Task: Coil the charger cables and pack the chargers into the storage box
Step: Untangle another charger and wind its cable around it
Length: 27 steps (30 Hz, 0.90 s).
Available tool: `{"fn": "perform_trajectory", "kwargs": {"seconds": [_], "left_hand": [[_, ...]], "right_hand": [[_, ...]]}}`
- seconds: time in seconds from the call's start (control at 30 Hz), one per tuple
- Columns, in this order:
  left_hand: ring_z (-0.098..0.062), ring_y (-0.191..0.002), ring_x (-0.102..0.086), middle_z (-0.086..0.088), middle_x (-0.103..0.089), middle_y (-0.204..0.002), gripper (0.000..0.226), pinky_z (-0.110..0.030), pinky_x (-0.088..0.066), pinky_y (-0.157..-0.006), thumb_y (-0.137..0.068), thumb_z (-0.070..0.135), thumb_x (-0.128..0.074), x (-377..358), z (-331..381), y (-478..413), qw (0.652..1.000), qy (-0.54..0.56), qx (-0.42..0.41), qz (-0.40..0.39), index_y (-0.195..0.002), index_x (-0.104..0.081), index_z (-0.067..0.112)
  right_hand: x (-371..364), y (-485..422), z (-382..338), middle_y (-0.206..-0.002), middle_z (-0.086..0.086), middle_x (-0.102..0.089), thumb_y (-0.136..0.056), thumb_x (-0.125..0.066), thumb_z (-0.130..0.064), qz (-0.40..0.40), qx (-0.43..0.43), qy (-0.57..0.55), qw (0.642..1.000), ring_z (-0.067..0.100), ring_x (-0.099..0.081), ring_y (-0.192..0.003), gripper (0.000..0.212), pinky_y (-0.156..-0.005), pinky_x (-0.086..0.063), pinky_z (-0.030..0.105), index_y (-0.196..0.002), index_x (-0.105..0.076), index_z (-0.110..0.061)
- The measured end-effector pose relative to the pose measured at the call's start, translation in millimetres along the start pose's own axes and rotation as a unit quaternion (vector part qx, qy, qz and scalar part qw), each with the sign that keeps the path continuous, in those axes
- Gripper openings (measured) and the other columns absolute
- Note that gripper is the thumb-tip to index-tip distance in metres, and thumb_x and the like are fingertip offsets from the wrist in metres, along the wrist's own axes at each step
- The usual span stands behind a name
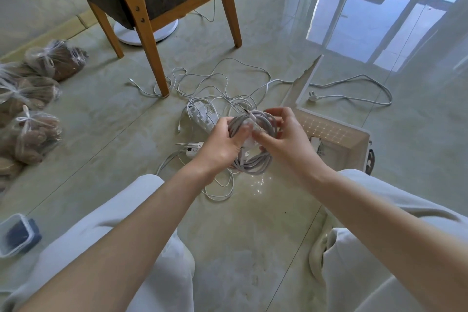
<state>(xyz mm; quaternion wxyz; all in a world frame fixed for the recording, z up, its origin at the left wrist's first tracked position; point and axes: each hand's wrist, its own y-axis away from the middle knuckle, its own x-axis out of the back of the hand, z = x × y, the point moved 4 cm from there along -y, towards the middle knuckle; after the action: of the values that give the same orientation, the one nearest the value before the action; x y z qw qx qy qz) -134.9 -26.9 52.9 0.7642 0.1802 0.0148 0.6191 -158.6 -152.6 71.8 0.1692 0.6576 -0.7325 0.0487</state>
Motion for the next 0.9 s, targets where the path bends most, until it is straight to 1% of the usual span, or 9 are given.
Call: {"fn": "perform_trajectory", "kwargs": {"seconds": [0.17, 0.23, 0.3, 0.47, 0.53, 0.67, 0.73, 0.83, 0.9], "left_hand": [[-0.011, -0.073, -0.059, -0.002, -0.059, -0.087, 0.029, -0.020, -0.048, -0.060, -0.094, 0.035, -0.051, -0.4, 2.3, 2.5, 0.999, -0.011, 0.019, -0.029, -0.109, -0.049, 0.011], [-0.015, -0.065, -0.061, -0.008, -0.062, -0.087, 0.032, -0.023, -0.050, -0.049, -0.095, 0.036, -0.051, -0.5, 5.3, 4.9, 0.997, 0.018, 0.039, -0.062, -0.110, -0.052, 0.008], [-0.018, -0.065, -0.063, -0.012, -0.064, -0.090, 0.039, -0.026, -0.051, -0.047, -0.092, 0.038, -0.053, -0.6, 8.8, 6.7, 0.995, 0.031, 0.036, -0.088, -0.113, -0.053, 0.005], [-0.004, -0.072, -0.065, 0.002, -0.064, -0.089, 0.038, -0.018, -0.050, -0.056, -0.090, 0.029, -0.057, -2.2, 11.1, 9.9, 0.993, 0.022, 0.007, -0.119, -0.121, -0.049, 0.008], [-0.002, -0.076, -0.066, 0.003, -0.064, -0.094, 0.034, -0.013, -0.049, -0.062, -0.092, 0.019, -0.056, -2.2, 10.4, 9.9, 0.991, 0.030, -0.002, -0.133, -0.122, -0.048, 0.006], [-0.005, -0.084, -0.069, 0.002, -0.066, -0.102, 0.038, -0.015, -0.050, -0.070, -0.091, 0.015, -0.057, 1.7, 12.6, 12.0, 0.985, 0.046, -0.009, -0.164, -0.127, -0.046, 0.005], [-0.004, -0.087, -0.068, 0.001, -0.065, -0.105, 0.043, -0.015, -0.050, -0.071, -0.089, 0.019, -0.060, 4.1, 11.4, 12.3, 0.985, 0.039, -0.008, -0.170, -0.128, -0.046, 0.007], [-0.007, -0.100, -0.064, 0.001, -0.066, -0.111, 0.054, -0.021, -0.050, -0.080, -0.080, 0.031, -0.070, 6.8, 7.8, 10.7, 0.986, 0.017, -0.004, -0.165, -0.126, -0.049, 0.014], [-0.010, -0.099, -0.064, 0.002, -0.067, -0.106, 0.054, -0.026, -0.051, -0.080, -0.075, 0.034, -0.065, 7.0, 7.4, 10.8, 0.986, 0.029, 0.009, -0.162, -0.123, -0.051, 0.017]], "right_hand": [[0.0, 1.6, -2.1, -0.090, -0.004, -0.063, -0.089, -0.060, -0.018, 0.019, 0.057, 0.062, 0.996, 0.011, -0.065, -0.076, 0.025, -0.075, -0.054, 0.029, -0.110, -0.047, -0.014], [3.1, 0.4, -2.4, -0.081, -0.003, -0.063, -0.092, -0.056, -0.015, 0.022, 0.063, 0.054, 0.996, -0.005, -0.060, -0.060, 0.015, -0.060, -0.047, 0.009, -0.105, -0.049, -0.012], [5.1, -0.4, -3.7, -0.075, -0.007, -0.060, -0.093, -0.054, -0.015, 0.026, 0.063, 0.051, 0.996, -0.009, -0.058, -0.059, 0.012, -0.057, -0.042, 0.004, -0.104, -0.053, -0.009], [0.8, -1.0, -2.0, -0.092, -0.005, -0.060, -0.096, -0.048, -0.021, 0.006, 0.054, 0.068, 0.996, 0.018, -0.062, -0.092, 0.020, -0.085, -0.053, 0.040, -0.112, -0.056, -0.012], [0.1, 0.5, 0.7, -0.087, -0.010, -0.058, -0.097, -0.045, -0.022, -0.011, 0.036, 0.051, 0.998, 0.016, -0.063, -0.088, 0.018, -0.082, -0.055, 0.036, -0.109, -0.055, -0.013], [2.2, 2.1, 1.5, -0.086, -0.011, -0.057, -0.098, -0.043, -0.023, -0.025, 0.038, 0.047, 0.998, 0.001, -0.057, -0.077, 0.010, -0.061, -0.047, 0.005, -0.103, -0.052, -0.020], [2.1, 2.9, 1.4, -0.095, -0.006, -0.058, -0.099, -0.040, -0.027, -0.049, 0.045, 0.072, 0.995, 0.007, -0.058, -0.083, 0.016, -0.067, -0.046, 0.009, -0.110, -0.049, -0.020], [-1.1, 6.9, 0.1, -0.107, 0.000, -0.059, -0.100, -0.035, -0.029, -0.100, 0.086, 0.120, 0.984, 0.020, -0.060, -0.095, 0.025, -0.086, -0.049, 0.034, -0.119, -0.041, -0.014], [-2.2, 9.9, -3.2, -0.108, 0.000, -0.058, -0.100, -0.033, -0.027, -0.117, 0.119, 0.144, 0.975, 0.021, -0.060, -0.095, 0.026, -0.086, -0.047, 0.035, -0.120, -0.038, -0.011]]}}
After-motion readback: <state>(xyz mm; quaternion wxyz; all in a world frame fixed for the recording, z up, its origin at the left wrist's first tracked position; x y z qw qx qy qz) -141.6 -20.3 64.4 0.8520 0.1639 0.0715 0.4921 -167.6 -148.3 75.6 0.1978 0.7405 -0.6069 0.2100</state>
